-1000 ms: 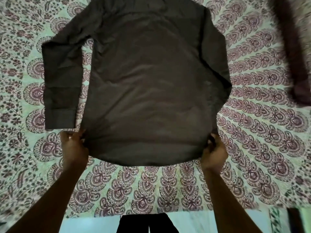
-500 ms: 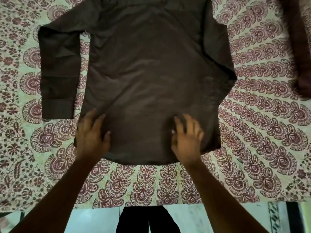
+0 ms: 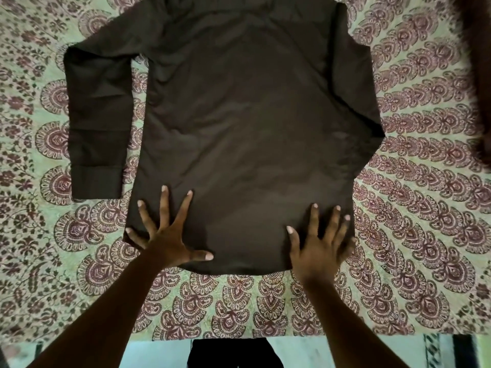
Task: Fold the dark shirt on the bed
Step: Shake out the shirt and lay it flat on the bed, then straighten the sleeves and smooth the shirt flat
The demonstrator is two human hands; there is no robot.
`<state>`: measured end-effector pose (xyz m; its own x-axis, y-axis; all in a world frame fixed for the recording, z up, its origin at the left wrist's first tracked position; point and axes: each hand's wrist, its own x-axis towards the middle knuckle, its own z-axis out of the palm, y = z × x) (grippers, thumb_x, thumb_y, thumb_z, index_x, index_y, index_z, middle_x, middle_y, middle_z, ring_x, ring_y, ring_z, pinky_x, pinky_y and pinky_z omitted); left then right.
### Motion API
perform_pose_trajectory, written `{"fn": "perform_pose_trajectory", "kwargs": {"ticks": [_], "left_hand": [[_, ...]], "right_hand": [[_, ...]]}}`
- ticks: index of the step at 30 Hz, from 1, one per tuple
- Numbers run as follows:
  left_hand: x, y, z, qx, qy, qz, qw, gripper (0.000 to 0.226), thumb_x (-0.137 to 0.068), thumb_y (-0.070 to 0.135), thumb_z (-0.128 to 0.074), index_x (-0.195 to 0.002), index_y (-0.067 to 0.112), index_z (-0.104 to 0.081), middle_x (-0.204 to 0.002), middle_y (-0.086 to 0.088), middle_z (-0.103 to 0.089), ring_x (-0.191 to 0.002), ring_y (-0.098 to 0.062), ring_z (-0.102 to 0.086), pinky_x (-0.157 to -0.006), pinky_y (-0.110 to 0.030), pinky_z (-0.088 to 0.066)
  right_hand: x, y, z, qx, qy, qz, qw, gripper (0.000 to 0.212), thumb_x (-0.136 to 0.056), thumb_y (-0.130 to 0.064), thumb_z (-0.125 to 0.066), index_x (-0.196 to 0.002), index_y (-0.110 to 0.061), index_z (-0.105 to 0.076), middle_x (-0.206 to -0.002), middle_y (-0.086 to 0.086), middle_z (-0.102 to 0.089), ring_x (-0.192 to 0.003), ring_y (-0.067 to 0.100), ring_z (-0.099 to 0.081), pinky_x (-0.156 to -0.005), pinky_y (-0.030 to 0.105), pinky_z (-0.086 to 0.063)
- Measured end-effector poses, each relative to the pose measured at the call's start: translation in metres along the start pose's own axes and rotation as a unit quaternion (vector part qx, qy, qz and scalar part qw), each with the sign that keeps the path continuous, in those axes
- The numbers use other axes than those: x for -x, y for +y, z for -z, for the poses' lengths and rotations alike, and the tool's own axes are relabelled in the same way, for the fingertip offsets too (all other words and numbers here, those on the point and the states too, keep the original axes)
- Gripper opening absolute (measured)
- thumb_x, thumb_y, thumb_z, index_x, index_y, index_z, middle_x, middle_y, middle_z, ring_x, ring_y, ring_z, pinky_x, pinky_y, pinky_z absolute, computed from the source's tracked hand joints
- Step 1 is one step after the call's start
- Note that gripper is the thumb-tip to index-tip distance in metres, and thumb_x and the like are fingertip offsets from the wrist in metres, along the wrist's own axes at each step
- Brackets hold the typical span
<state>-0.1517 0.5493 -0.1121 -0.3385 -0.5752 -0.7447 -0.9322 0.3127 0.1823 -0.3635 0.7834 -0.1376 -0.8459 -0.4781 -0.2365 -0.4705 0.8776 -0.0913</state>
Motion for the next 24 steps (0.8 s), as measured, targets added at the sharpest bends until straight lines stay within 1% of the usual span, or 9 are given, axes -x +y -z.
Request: {"fn": "perform_pose_trajectory", "kwargs": {"ticks": [3,6,8,10,14,16,18,21,24], "left_hand": [[0.002,0.001,0.000,-0.001,0.006,-0.001,1.000,0.156,-0.033,0.088,-0.083,-0.141,0.072,0.029,-0.150,0.021,0.056,-0.144,-0.043,0.047,-0.109,-0.088,0.001],[0.002,0.000,0.000,0.000,0.019,-0.003,1.000,0.155,-0.033,0.087,-0.083,-0.143,0.072,0.025,-0.153,0.022,0.052,-0.145,-0.042,0.045,-0.108,-0.089,-0.002],[0.002,0.000,0.000,-0.002,0.018,0.004,1.000,0.155,-0.033,0.087,-0.084,-0.143,0.072,0.025,-0.153,0.022,0.052,-0.145,-0.041,0.045,-0.108,-0.088,-0.002],[0.002,-0.001,0.001,-0.007,0.010,0.009,1.000,0.155,-0.034,0.086,-0.084,-0.143,0.072,0.026,-0.153,0.022,0.053,-0.145,-0.042,0.046,-0.108,-0.088,-0.001],[0.001,0.002,0.010,-0.010,-0.011,0.002,1.000,0.154,-0.039,0.086,-0.083,-0.141,0.070,0.031,-0.151,0.018,0.056,-0.142,-0.045,0.047,-0.109,-0.087,0.001],[0.003,0.007,0.012,-0.020,-0.015,0.008,1.000,0.152,-0.044,0.085,-0.082,-0.143,0.067,0.032,-0.153,0.013,0.055,-0.144,-0.048,0.044,-0.112,-0.086,-0.001],[0.007,0.016,0.008,-0.016,0.032,0.010,0.999,0.145,-0.051,0.085,-0.079,-0.153,0.060,0.021,-0.163,0.007,0.044,-0.151,-0.050,0.030,-0.115,-0.083,-0.009],[0.000,0.042,0.010,0.007,0.162,-0.030,0.986,0.124,-0.066,0.071,-0.078,-0.164,0.044,-0.008,-0.174,0.003,0.015,-0.160,-0.040,0.005,-0.118,-0.074,-0.018],[-0.029,0.074,0.024,-0.012,0.191,-0.129,0.973,0.116,-0.074,0.060,-0.075,-0.165,0.039,-0.006,-0.175,0.009,0.008,-0.162,-0.032,0.001,-0.121,-0.066,-0.020]], "right_hand": [[-0.016,-0.061,-0.003,0.000,0.005,0.138,0.990,0.072,-0.103,-0.062,-0.038,-0.165,-0.030,-0.024,-0.176,0.006,-0.005,-0.162,0.034,-0.004,-0.122,0.062,-0.013],[-0.035,-0.117,-0.017,-0.006,-0.046,0.360,0.932,0.063,-0.104,-0.057,-0.042,-0.163,-0.039,-0.027,-0.176,-0.001,-0.005,-0.162,0.031,-0.003,-0.122,0.065,-0.018],[-0.056,-0.123,-0.023,0.016,-0.048,0.416,0.908,0.059,-0.104,-0.062,-0.039,-0.160,-0.048,-0.028,-0.176,-0.004,-0.008,-0.162,0.028,-0.006,-0.120,0.065,-0.020],[-0.077,-0.106,-0.019,0.038,-0.034,0.366,0.929,0.062,-0.102,-0.070,-0.035,-0.160,-0.055,-0.021,-0.176,-0.008,-0.004,-0.162,0.025,-0.005,-0.122,0.061,-0.017],[-0.091,-0.046,0.008,0.035,-0.032,0.123,0.991,0.076,-0.095,-0.081,-0.029,-0.162,-0.053,-0.007,-0.176,-0.010,0.002,-0.162,0.028,-0.003,-0.123,0.066,-0.015],[-0.094,-0.037,0.018,0.043,-0.047,0.092,0.994,0.081,-0.093,-0.082,-0.028,-0.164,-0.049,-0.007,-0.176,-0.007,0.002,-0.161,0.034,-0.003,-0.121,0.072,-0.016],[-0.099,-0.049,0.024,0.036,-0.030,0.077,0.996,0.082,-0.095,-0.078,-0.031,-0.166,-0.039,-0.015,-0.176,0.003,-0.002,-0.161,0.039,-0.003,-0.122,0.071,-0.015],[-0.116,-0.087,0.024,0.020,-0.013,0.173,0.985,0.074,-0.102,-0.063,-0.037,-0.166,-0.028,-0.022,-0.176,0.006,-0.005,-0.161,0.037,-0.004,-0.125,0.062,-0.015],[-0.136,-0.104,0.008,0.026,-0.053,0.367,0.928,0.066,-0.104,-0.056,-0.039,-0.165,-0.035,-0.025,-0.176,-0.001,-0.006,-0.162,0.031,-0.008,-0.123,0.059,-0.026]]}}
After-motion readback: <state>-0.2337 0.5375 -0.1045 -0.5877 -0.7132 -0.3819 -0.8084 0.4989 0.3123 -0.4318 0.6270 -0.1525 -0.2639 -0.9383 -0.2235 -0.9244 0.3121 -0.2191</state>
